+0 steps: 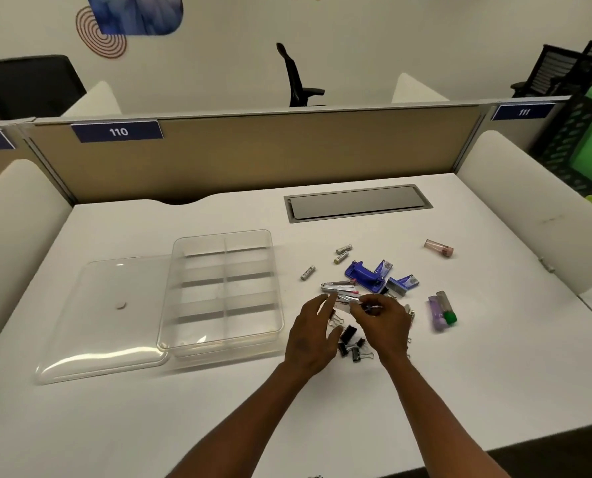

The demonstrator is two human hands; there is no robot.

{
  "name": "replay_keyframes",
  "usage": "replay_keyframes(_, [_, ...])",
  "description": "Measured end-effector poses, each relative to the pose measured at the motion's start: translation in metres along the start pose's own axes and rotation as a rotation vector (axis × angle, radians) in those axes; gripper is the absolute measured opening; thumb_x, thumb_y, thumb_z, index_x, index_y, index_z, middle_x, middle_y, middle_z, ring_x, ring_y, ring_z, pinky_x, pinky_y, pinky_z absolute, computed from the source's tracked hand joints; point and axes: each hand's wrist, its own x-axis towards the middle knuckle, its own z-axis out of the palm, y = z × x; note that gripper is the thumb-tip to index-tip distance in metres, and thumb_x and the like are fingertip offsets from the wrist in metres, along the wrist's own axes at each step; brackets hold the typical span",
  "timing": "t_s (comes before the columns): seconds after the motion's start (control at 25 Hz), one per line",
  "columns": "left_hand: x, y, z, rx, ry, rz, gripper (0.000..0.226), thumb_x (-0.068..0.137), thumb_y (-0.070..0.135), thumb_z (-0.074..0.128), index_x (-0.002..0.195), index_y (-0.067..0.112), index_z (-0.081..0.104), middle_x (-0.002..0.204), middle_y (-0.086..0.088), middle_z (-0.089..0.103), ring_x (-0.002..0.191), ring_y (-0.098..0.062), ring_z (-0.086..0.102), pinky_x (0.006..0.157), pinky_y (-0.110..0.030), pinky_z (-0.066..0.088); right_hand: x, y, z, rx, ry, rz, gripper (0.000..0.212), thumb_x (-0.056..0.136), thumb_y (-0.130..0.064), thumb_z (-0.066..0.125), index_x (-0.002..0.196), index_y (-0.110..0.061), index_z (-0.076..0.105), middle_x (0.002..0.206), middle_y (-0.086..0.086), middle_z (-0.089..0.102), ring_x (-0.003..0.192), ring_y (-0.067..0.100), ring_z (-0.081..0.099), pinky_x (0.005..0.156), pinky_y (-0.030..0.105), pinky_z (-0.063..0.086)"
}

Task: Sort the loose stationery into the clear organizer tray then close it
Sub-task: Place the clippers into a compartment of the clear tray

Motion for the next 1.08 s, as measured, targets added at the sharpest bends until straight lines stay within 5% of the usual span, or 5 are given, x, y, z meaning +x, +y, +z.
replay_keyframes(0.24, [0.015, -0.009, -0.035, 0.067, 0.203, 0.19, 0.029, 0.089, 0.017, 0.065, 0.118, 0.021, 0.068, 0.111, 0.002, 0.072, 0.103, -0.019, 0.065, 0.088, -0.038, 0.053, -0.02, -0.033, 0.025, 0.315, -0.276, 0.055, 0.02, 0.078, -0.024, 0.085, 0.096, -0.018, 0.078, 0.088, 0.003, 0.078, 0.082, 0.021, 0.076, 0.074, 0.037, 0.063])
replay_keyframes(0.4, [0.007, -0.028, -0.058, -0.065, 0.269, 0.018, 0.023, 0.09, 0.025, 0.064, 0.112, 0.027, 0.07, 0.094, 0.01, 0.075, 0.082, -0.008, 0.068, 0.073, -0.027, 0.054, -0.022, -0.033, 0.032, 0.394, -0.328, 0.095, 0.033, 0.082, -0.039, 0.08, 0.11, -0.021, 0.074, 0.092, 0.003, 0.077, 0.083, 0.02, 0.076, 0.067, 0.028, 0.06])
replay_keyframes(0.6, [-0.003, -0.062, -0.09, -0.177, 0.467, -0.387, 0.02, 0.083, 0.031, 0.074, 0.1, 0.022, 0.069, 0.079, 0.011, 0.071, 0.057, 0.0, 0.064, 0.065, -0.017, 0.052, 0.006, -0.006, 0.03, -0.223, -0.106, -0.069, 0.028, 0.087, -0.031, 0.074, 0.113, -0.021, 0.073, 0.107, -0.002, 0.075, 0.1, 0.016, 0.069, 0.088, 0.031, 0.054])
replay_keyframes(0.8, [-0.003, -0.077, -0.099, -0.08, 0.362, -0.609, 0.024, 0.08, 0.037, 0.075, 0.09, 0.019, 0.065, 0.066, 0.011, 0.065, 0.062, -0.011, 0.064, 0.068, -0.027, 0.052, 0.036, 0.016, 0.028, -1.009, -0.317, -0.175, 0.042, 0.093, -0.027, 0.061, 0.134, -0.02, 0.058, 0.131, 0.006, 0.063, 0.126, 0.031, 0.05, 0.1, 0.044, 0.045])
replay_keyframes(1.08, [0.003, -0.081, -0.089, 0.01, 0.188, -0.617, 0.024, 0.076, 0.031, 0.077, 0.087, 0.014, 0.065, 0.085, -0.004, 0.071, 0.082, -0.026, 0.067, 0.065, -0.027, 0.045, 0.038, 0.022, 0.034, -1.085, -0.266, -0.173, 0.057, 0.082, -0.015, 0.065, 0.137, -0.021, 0.05, 0.132, 0.006, 0.061, 0.129, 0.031, 0.046, 0.101, 0.045, 0.041])
